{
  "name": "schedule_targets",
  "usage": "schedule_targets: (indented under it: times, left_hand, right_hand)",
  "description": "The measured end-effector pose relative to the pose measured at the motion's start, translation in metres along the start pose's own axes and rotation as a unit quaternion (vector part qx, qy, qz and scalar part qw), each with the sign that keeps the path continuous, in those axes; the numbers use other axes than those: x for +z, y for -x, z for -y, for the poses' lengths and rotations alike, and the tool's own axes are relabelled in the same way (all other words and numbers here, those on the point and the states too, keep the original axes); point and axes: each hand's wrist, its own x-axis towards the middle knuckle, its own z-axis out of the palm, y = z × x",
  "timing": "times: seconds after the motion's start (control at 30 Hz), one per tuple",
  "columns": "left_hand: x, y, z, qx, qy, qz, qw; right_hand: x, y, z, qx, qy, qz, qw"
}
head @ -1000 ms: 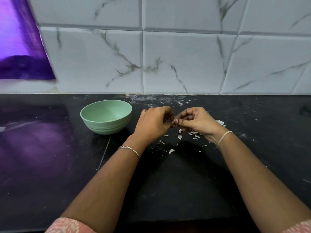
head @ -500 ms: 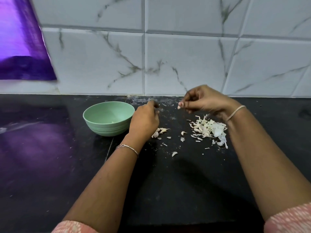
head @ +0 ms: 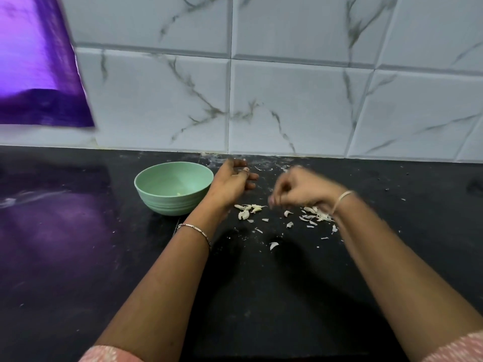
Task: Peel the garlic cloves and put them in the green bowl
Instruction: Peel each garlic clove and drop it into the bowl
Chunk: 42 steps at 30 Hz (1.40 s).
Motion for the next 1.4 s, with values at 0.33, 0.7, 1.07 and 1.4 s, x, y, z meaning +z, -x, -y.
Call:
schedule_targets:
  times: [0.33, 0.7, 1.07, 1.4]
  left_hand:
    - [0.0, -0.002, 0.004, -0.004, -0.007, 0.008, 1.0]
    - [0.002, 0.005, 0.004, 0.043, -0.072, 0.064, 0.994]
    - [0.03, 0.017, 0.015, 0.159, -0.129, 0.006, 0.979]
    - [0.032, 0.005, 0.027, 0.128, -0.148, -0.069, 0.978]
  right_hand:
    - [-0.009, 0.004, 0.005, -0.001, -0.02, 0.038, 0.999]
    - [-0.013, 0.006, 0.005, -0.018, -0.282, -0.089, 0.955]
    - [0.018, 0.007, -0.025, 0.037, -0.441, -0.109, 0.89]
    - [0.02, 0.012, -0.027, -0.053, -0.405, -0.214, 0.888]
